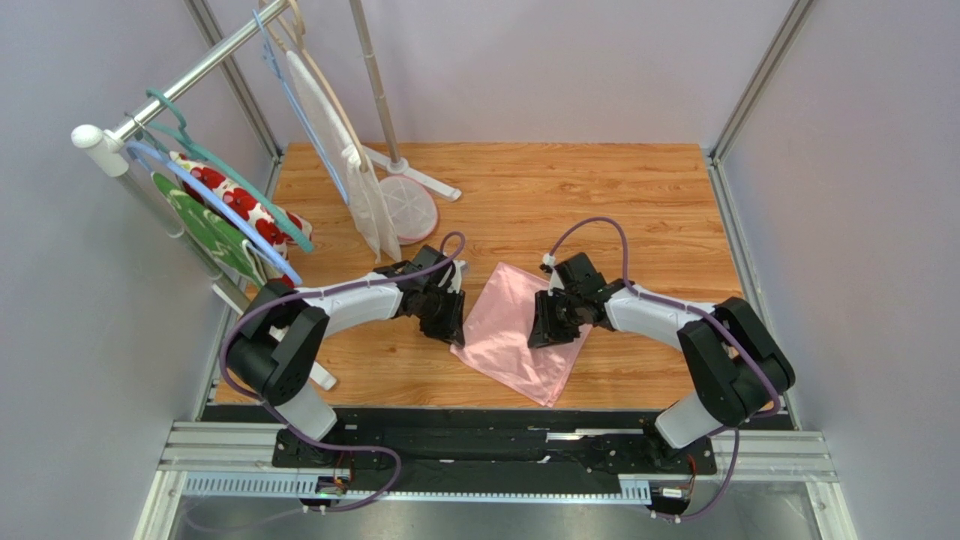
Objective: Fold the napkin into a case and place the utensils inside
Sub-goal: Rotate the upper triangle-folded napkin at the center of the board.
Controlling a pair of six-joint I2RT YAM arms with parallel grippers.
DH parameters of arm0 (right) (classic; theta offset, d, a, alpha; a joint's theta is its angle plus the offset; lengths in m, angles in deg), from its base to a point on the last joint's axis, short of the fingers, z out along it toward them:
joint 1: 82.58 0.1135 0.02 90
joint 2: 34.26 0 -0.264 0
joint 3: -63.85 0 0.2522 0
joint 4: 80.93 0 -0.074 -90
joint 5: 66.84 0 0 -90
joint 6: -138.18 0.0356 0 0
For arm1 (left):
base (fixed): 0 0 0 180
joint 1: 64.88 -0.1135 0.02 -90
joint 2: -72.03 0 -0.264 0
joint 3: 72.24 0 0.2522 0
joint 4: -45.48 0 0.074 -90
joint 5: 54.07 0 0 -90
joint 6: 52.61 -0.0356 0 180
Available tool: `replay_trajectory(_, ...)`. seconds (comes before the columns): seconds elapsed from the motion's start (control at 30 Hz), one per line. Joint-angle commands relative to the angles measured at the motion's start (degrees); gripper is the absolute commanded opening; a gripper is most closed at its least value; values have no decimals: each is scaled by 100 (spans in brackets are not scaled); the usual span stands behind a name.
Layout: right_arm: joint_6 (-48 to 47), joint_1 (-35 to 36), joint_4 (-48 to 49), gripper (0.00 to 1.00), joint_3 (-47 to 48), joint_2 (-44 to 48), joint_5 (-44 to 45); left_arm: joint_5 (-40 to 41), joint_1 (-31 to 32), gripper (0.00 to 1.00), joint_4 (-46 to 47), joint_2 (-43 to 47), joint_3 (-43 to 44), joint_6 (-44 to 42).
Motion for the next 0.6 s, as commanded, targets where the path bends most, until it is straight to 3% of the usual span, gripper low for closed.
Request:
replay_trajectory(0.0,-49,62,231,29,95,-313,331,116,-291,25,91,-111,64,80)
replay_trajectory(0.1,-84,97,134,29,209,-313,384,327,-502,8,-23,-226,327,1)
replay_trajectory(0.3,-286,351,-339,29,508,-217,804,521,-661,6,-252,-358,714,-219)
replay_trajectory(0.4,-322,632,-585,30,692,-111,1077,521,-661,14,-235,-244,776,-219)
replay_trajectory(0.5,-400,957,-963,32,886,38,1445,819,-669,31,-444,-16,820,-307)
replay_trajectory(0.57,-453,1203,-1148,39,1062,108,1578,977,-661,34,-603,169,829,-342)
